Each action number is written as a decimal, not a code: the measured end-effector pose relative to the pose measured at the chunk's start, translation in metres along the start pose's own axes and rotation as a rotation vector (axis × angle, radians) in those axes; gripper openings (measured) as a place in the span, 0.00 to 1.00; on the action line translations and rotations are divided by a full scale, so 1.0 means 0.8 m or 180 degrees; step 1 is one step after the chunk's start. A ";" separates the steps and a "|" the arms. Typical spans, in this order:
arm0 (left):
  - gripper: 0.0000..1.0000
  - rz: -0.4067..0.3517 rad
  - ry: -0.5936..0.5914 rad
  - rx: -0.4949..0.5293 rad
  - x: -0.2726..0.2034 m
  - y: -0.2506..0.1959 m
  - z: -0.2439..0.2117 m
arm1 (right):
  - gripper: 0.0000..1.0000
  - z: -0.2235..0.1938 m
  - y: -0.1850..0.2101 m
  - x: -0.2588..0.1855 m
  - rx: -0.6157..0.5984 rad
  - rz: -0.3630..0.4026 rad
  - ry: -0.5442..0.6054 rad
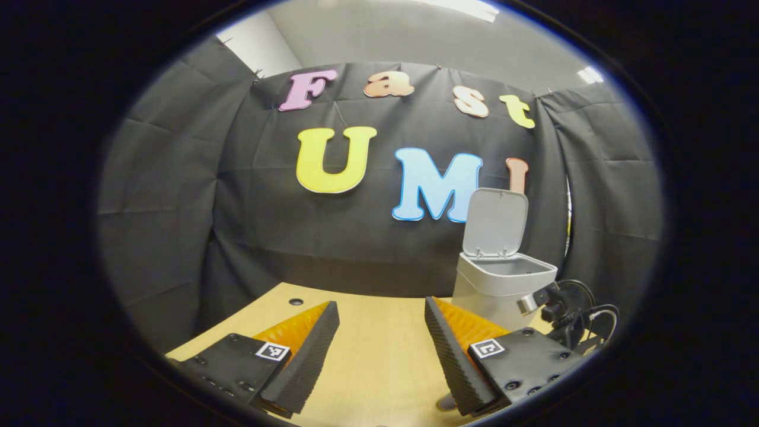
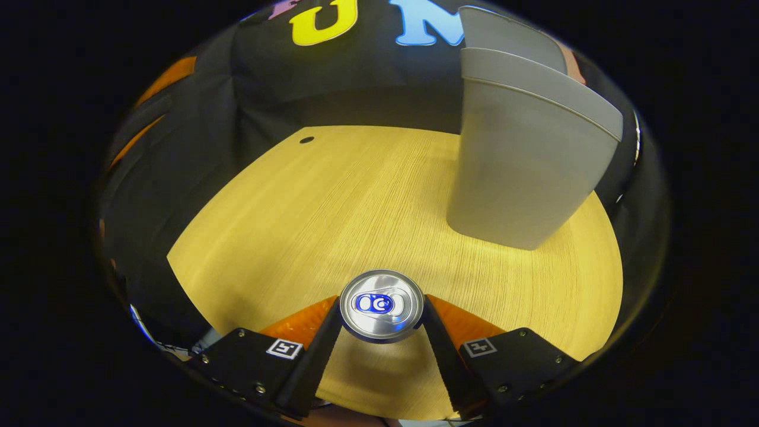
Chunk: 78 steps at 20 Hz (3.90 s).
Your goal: Press the lid of the desktop garbage bin to open it, pick up the crumpled paper on the desktop and throw it into the bin, then pick up the pop can on the desktop and drop it into the bin, and finally close the garbage bin lid.
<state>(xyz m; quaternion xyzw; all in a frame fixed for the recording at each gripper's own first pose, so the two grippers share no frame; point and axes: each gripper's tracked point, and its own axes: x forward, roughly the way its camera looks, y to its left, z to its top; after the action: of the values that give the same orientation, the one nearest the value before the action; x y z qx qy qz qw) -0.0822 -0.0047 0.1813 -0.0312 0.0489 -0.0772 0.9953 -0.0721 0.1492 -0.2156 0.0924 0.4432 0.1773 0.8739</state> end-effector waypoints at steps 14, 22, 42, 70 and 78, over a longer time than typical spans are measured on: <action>0.95 -0.0171 0.0041 -0.0028 0.023 -0.038 -0.009 | 0.83 0.107 -0.039 -0.102 0.0077 -0.0086 -0.1083; 0.96 -0.0145 0.0042 -0.0004 0.027 -0.036 -0.010 | 0.82 0.166 -0.066 -0.145 -0.0248 -0.0332 -0.1642; 0.95 -0.0022 0.0063 0.0002 0.026 -0.020 -0.011 | 0.82 0.296 -0.106 -0.184 -0.1079 -0.1249 -0.2515; 0.96 0.0027 -0.0029 0.0035 0.009 -0.015 0.002 | 0.86 0.312 -0.141 -0.147 -0.0727 -0.1292 -0.2249; 0.95 -0.0026 -0.0026 0.0041 0.008 -0.018 0.002 | 0.86 0.360 -0.152 -0.176 -0.0601 -0.1207 -0.2375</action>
<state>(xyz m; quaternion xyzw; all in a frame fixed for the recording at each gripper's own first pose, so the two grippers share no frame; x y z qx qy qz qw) -0.0777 -0.0199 0.1834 -0.0253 0.0442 -0.0815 0.9954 0.1121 -0.0192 0.0199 -0.0133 0.0877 0.0076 0.9960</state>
